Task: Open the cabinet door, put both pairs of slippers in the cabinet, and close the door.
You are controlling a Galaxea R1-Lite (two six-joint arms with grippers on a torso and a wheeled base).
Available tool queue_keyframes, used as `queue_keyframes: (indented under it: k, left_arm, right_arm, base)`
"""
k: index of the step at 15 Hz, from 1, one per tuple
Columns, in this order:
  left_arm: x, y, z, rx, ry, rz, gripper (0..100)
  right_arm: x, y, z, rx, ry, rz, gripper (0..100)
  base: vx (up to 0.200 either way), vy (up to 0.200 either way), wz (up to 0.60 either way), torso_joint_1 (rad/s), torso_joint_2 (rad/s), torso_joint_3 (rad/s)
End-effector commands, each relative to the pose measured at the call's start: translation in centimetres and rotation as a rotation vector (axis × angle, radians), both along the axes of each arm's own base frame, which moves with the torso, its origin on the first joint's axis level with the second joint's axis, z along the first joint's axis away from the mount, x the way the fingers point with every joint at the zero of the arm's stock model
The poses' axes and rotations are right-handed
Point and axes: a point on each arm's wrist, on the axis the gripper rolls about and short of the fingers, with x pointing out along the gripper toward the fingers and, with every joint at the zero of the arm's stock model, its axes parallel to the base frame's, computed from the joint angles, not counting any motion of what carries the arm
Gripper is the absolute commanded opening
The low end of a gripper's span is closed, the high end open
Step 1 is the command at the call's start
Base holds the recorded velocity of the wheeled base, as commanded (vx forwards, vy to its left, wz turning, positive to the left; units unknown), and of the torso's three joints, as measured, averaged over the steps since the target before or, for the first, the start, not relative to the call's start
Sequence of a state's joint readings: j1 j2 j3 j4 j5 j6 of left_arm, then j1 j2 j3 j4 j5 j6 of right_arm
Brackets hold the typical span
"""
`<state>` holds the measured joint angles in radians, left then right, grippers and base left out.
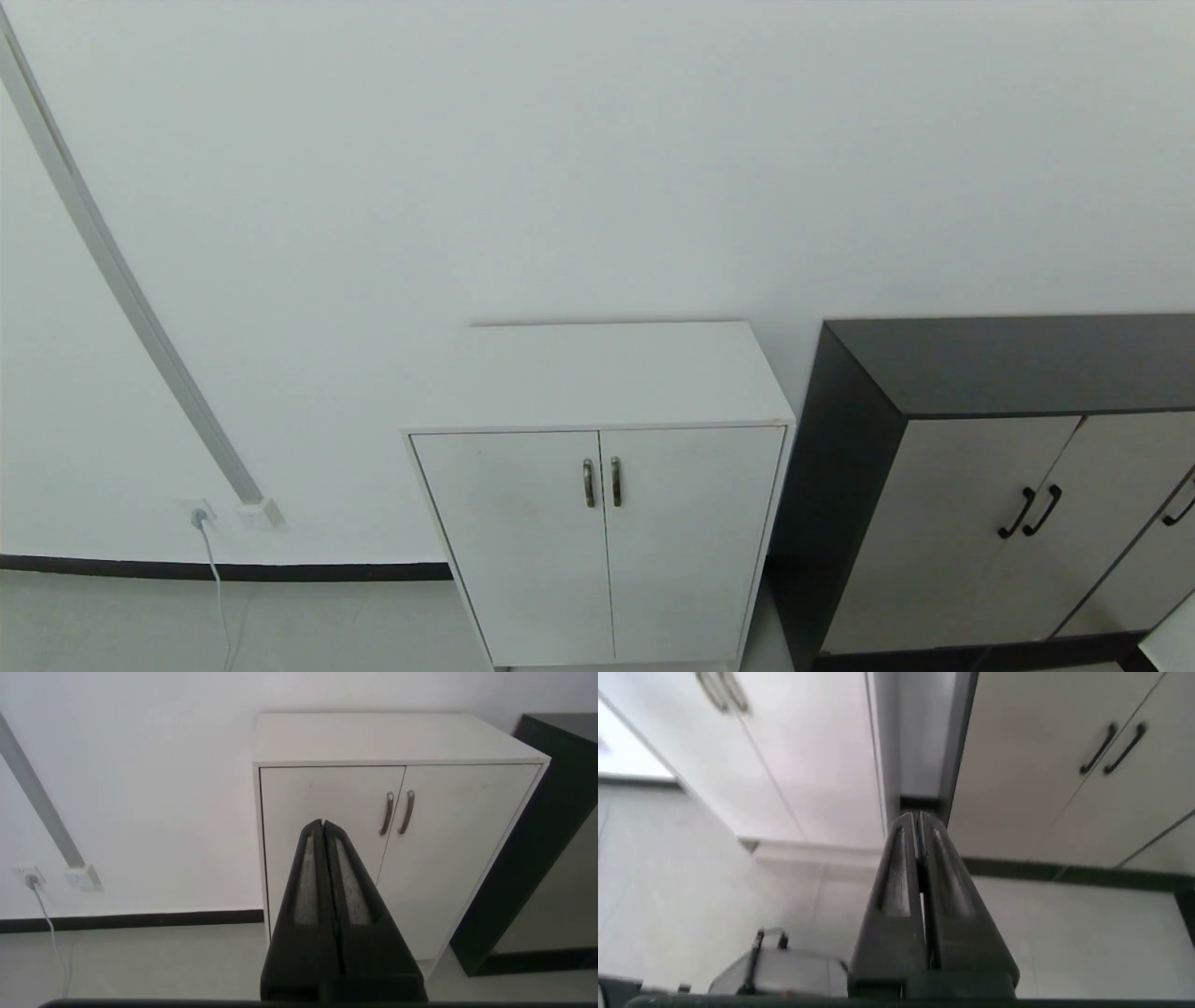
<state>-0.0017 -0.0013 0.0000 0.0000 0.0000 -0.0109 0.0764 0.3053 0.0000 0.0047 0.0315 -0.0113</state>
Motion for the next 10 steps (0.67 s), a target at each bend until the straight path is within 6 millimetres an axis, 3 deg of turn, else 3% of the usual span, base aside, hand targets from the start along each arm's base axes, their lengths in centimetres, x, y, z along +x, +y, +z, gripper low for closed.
queue_keyframes:
  k: [1,10]
  left_arm:
    - [0.0,0.0,0.0,0.000,0.001,0.000,0]
    - [0.0,0.0,0.0,0.000,0.001,-0.001,0]
  right_arm:
    - [-0.8,0.0,0.0,0.007,-0.096,-0.019,0]
    - [-2.3,0.0,-0.3,0.016,-0.299,-0.073,0]
  base:
    - [0.000,0.000,0.00,0.000,0.00,0.000]
    - [0.000,0.000,0.00,0.000,0.00,0.000]
